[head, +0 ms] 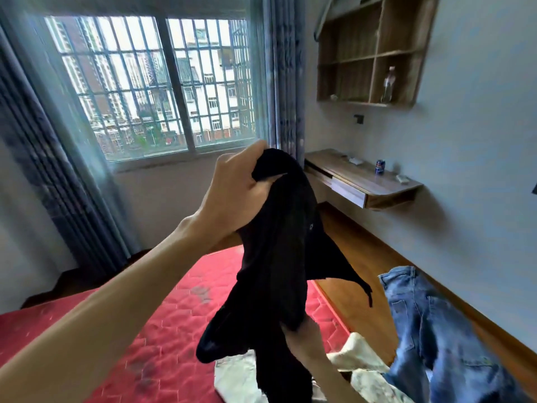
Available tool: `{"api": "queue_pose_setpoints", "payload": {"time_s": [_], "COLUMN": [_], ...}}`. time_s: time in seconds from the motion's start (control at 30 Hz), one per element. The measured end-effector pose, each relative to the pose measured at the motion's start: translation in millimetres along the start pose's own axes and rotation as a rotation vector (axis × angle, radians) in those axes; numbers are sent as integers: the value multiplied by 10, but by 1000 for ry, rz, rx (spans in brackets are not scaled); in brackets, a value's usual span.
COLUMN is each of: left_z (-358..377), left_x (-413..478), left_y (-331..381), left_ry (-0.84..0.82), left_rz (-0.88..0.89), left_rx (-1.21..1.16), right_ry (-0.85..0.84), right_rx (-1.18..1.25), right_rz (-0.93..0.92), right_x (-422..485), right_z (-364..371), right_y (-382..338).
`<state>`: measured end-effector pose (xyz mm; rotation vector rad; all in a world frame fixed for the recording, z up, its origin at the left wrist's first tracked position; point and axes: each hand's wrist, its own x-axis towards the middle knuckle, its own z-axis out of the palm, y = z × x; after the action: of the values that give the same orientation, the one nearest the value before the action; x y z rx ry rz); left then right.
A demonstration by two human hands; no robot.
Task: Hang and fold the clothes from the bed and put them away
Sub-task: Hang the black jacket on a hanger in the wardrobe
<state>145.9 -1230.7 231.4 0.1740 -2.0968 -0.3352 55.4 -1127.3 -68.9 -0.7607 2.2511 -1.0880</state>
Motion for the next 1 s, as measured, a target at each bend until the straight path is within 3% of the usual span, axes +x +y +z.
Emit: {"api": "queue_pose_setpoints", "payload": {"time_s": [0.07, 0.2, 0.33, 0.43, 0.57, 0.67, 0.7, 0.8, 0.9, 1.0], "left_z": [-150, -551, -652, -456, -74, 175, 264, 575, 782, 975], "left_x": [32, 62, -336, -992, -2001, -2690, -2901, -3375, -3521, -3680], "left_y": [-80, -588, -1298, -1464, -1308, -1326, -1335, -1319, -1345, -1471], "left_ry": [15, 118, -129, -279, -381, -531, -556, -373, -117, -86], "left_rz": [-63, -344, -632, -727, -910, -1270, -1427, -1692, -1870, -1980], "left_rx": [52, 166, 384, 376, 215, 102, -41, -687, -807, -909], "right_ry": [135, 3, -86, -107, -106, -129, -146, -315, -317, -351], "right_rx": [17, 208, 463, 554, 750, 872, 889, 1010, 1041, 1060], "right_rz": [-69, -139, -168, -204, -107, -59, -60, -52, -30, -16], "right_x": [150, 200, 250, 324, 558, 559, 527, 395, 292, 188], "right_z": [-134, -483, -411, -214, 13, 113, 117, 98, 60, -38], "right_y": [-110, -503, -949, -1292, -1478, -1440, -1425, -1421, -1400, -1350]}}
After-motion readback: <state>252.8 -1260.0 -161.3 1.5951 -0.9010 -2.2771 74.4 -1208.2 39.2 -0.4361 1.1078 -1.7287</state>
